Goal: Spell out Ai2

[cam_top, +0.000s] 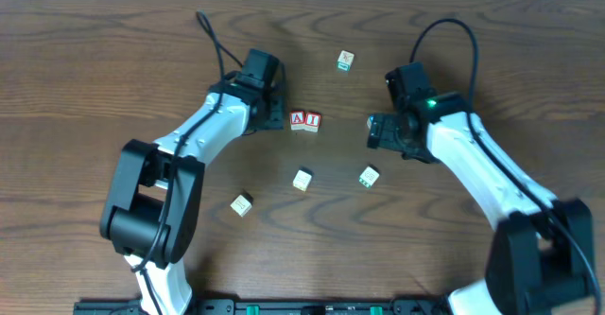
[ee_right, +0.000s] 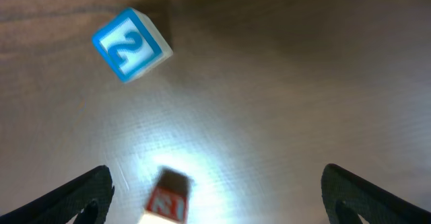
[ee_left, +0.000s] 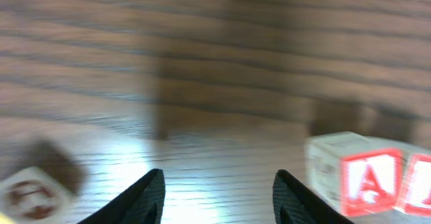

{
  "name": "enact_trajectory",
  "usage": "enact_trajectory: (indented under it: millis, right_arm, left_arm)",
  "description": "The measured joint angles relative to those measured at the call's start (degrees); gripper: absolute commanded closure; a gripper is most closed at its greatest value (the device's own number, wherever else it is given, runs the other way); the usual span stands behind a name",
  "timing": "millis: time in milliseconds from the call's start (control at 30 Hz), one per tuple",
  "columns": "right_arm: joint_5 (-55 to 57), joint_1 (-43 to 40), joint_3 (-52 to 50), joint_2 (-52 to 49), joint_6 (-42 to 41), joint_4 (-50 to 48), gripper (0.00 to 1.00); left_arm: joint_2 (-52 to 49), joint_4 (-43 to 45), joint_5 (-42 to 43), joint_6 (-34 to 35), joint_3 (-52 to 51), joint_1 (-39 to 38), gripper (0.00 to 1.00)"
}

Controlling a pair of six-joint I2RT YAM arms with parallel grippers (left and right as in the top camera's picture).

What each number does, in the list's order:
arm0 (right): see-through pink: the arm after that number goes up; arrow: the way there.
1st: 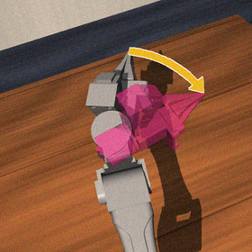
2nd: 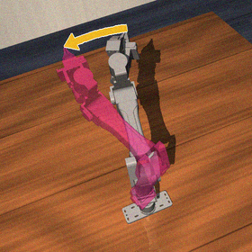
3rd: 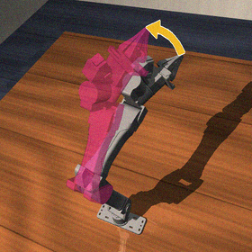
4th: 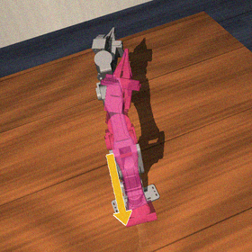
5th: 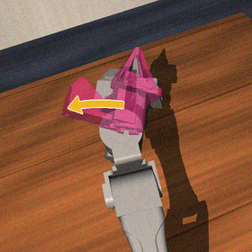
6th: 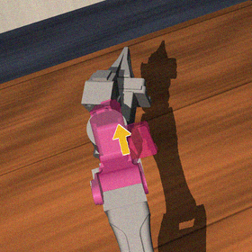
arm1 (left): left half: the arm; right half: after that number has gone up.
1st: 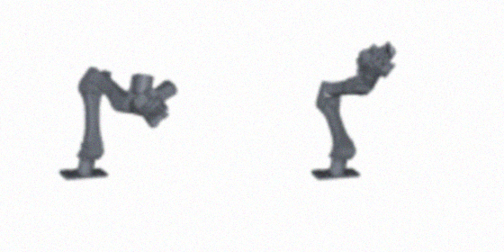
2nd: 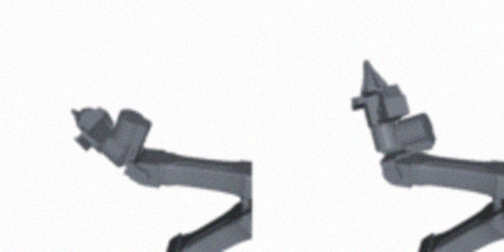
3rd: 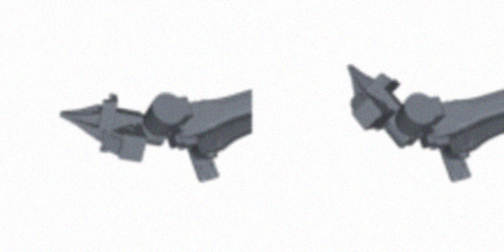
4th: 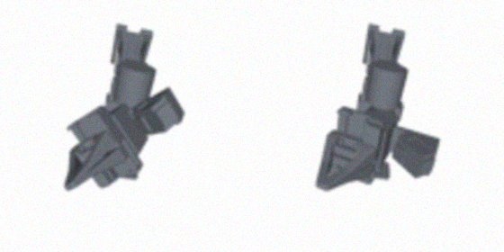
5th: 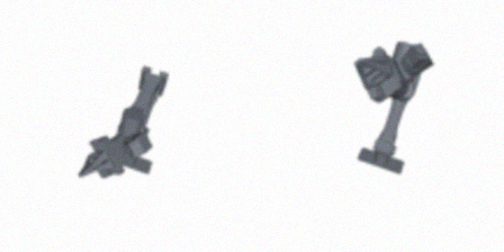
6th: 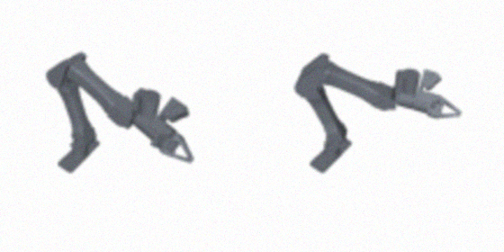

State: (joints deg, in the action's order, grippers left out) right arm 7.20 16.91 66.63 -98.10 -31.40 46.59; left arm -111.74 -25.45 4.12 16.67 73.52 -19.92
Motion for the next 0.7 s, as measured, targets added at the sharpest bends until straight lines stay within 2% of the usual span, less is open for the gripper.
enact_trajectory:
  millis: [167,333,533,700]
  right_arm:
    - [-2.6,0.3,0.0,-3.3,-0.1,-5.0,0.04]
    - [-4.3,2.1,0.1,-3.9,-0.4,-8.0,0.05]
    - [-4.3,2.8,5.2,-7.9,-0.7,-5.4,0.07]
    - [-0.2,5.9,12.6,-12.5,-0.9,-0.1,0.07]
  left_arm:
    - [0.2,-0.3,-2.2,0.0,0.0,2.3,0.45]
    - [0.2,-0.3,-4.0,-0.1,0.0,2.3,0.34]
    - [0.2,-0.7,-4.6,0.0,0.0,2.3,0.28]
    - [0.2,-1.4,-6.1,-0.2,0.0,2.3,0.13]
